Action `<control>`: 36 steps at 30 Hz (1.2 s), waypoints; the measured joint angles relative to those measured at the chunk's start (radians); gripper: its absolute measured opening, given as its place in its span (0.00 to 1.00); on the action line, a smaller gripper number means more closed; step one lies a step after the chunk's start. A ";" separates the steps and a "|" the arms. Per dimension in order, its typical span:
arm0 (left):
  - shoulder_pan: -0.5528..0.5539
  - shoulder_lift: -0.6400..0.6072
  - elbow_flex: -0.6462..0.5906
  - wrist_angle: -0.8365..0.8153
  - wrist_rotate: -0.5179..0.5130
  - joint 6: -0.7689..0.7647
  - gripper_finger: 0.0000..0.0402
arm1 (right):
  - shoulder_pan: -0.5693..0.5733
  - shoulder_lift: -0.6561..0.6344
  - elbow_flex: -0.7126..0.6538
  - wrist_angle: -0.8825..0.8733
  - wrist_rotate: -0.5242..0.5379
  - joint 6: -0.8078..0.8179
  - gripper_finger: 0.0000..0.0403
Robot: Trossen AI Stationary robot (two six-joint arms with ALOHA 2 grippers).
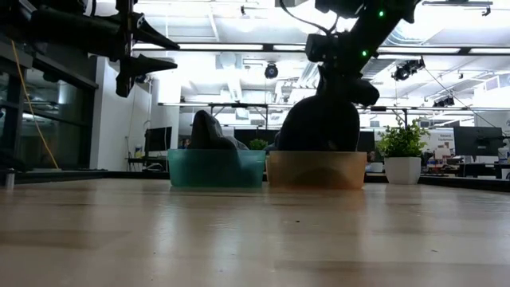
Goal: Pick & Place hat
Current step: Put the black cap into the orange bin
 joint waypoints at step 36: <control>0.000 0.000 0.001 -0.007 -0.025 -0.020 0.40 | -0.157 0.177 -0.003 0.123 -0.233 -0.018 0.01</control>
